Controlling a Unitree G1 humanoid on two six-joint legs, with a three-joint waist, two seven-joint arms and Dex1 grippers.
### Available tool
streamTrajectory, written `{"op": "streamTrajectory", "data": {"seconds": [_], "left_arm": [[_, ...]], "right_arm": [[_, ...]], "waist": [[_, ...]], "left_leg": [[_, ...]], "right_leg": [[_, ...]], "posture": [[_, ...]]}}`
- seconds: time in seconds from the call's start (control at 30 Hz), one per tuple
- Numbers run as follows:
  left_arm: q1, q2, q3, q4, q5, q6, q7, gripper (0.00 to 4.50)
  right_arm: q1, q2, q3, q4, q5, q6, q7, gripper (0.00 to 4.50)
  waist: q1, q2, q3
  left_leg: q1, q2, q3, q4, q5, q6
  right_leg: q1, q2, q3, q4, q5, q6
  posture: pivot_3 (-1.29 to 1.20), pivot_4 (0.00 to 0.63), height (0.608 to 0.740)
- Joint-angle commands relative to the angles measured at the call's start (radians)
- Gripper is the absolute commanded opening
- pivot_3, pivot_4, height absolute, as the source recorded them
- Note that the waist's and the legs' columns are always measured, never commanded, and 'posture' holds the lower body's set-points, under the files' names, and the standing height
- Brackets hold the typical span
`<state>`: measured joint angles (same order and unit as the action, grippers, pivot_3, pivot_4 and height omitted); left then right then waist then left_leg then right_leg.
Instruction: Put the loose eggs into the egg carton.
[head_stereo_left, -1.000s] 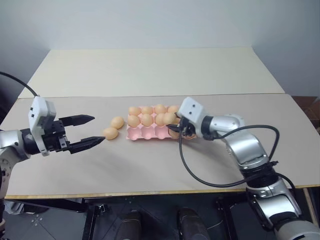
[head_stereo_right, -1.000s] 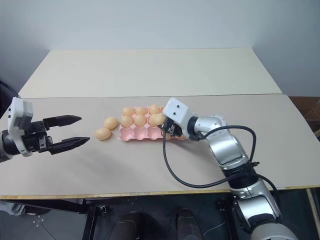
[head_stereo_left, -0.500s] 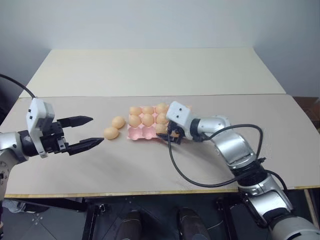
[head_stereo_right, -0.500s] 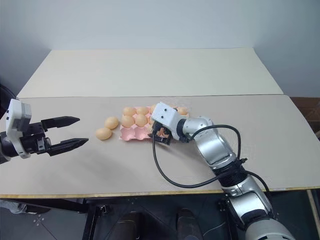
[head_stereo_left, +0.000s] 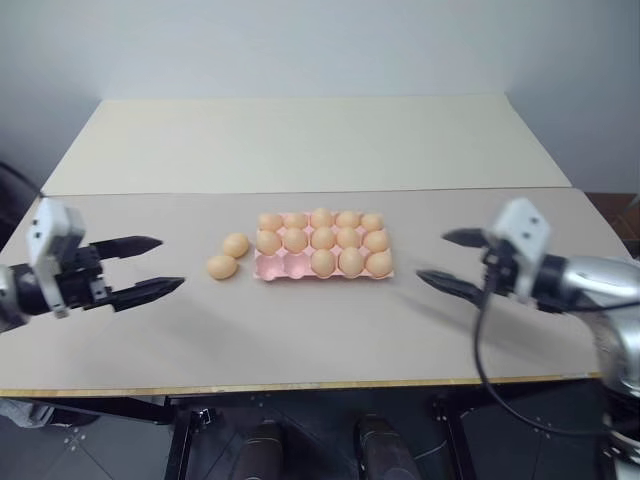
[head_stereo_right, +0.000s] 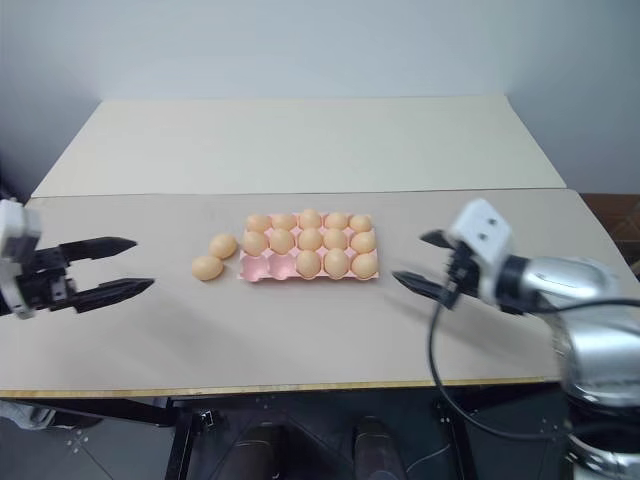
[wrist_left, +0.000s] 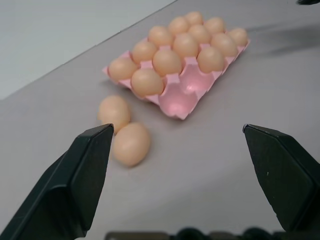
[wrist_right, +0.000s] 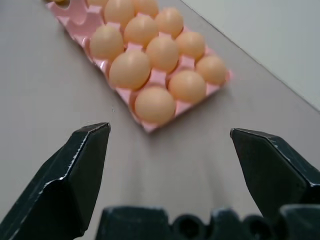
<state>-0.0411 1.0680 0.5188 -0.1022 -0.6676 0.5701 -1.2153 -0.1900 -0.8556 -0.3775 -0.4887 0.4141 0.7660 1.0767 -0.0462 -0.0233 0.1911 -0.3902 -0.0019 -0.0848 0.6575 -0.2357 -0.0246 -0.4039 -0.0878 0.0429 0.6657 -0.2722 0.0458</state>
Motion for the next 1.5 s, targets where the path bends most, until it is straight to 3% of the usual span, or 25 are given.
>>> {"op": "streamTrajectory", "data": {"seconds": [0.03, 0.3, 0.57, 0.93, 1.47, 1.5], "left_arm": [[0.034, 0.025, 0.053, 0.007, 0.026, -0.036, -0.036, 4.5], [0.046, -0.028, 0.038, -0.016, 0.031, -0.037, 0.019, 4.5], [-0.108, -0.172, -0.154, 0.057, 0.136, -0.1, 0.161, 4.5], [-0.308, -0.339, -0.363, 0.3, 0.321, -0.282, 0.248, 4.5], [-0.432, -0.457, -0.43, 0.493, 0.413, -0.337, 0.338, 4.5], [-0.435, -0.457, -0.435, 0.506, 0.419, -0.343, 0.333, 4.32]], "right_arm": [[0.038, -0.06, -0.104, -0.04, 0.084, -0.053, 0.082, 4.44], [0.05, -0.063, -0.054, -0.05, 0.119, -0.099, 0.036, 4.44], [0.014, -0.045, 0.038, -0.053, 0.115, -0.147, -0.031, 4.44], [0.008, -0.072, 0.026, -0.106, 0.159, -0.115, -0.086, 4.44], [0.041, -0.129, -0.029, -0.165, 0.254, -0.069, -0.121, 4.44], [0.04, -0.132, -0.03, -0.165, 0.259, -0.068, -0.125, 4.48]], "waist": [[0.0, 0.0, 0.0], [0.004, 0.0, 0.0], [0.011, -0.001, -0.001], [0.017, -0.002, -0.001], [0.028, -0.003, -0.001], [0.028, -0.003, -0.001]], "left_leg": [[0.001, 0.0, 0.001, 0.0, 0.0, 0.0], [0.001, 0.001, 0.001, 0.0, 0.0, 0.0], [0.001, 0.0, 0.001, 0.001, -0.001, 0.0], [-0.001, -0.001, 0.001, 0.002, -0.001, 0.0], [-0.001, -0.001, 0.001, 0.003, -0.001, 0.0], [-0.001, -0.001, 0.001, 0.003, -0.001, 0.0]], "right_leg": [[0.001, 0.0, 0.0, 0.0, 0.0, 0.0], [0.002, 0.0, 0.0, -0.001, 0.0, 0.0], [0.003, 0.0, 0.0, -0.001, 0.001, 0.001], [0.001, -0.001, 0.0, -0.001, 0.001, 0.002], [0.001, -0.001, 0.0, -0.001, 0.002, 0.002], [0.001, -0.001, 0.0, -0.001, 0.002, 0.002]], "posture": [[0.0, 0.15, 0.74], [0.0, 0.15, 0.74], [0.0, 0.15, 0.74], [0.0, 0.15, 0.74], [0.0, 0.15, 0.74], [0.0, 0.15, 0.74]]}}
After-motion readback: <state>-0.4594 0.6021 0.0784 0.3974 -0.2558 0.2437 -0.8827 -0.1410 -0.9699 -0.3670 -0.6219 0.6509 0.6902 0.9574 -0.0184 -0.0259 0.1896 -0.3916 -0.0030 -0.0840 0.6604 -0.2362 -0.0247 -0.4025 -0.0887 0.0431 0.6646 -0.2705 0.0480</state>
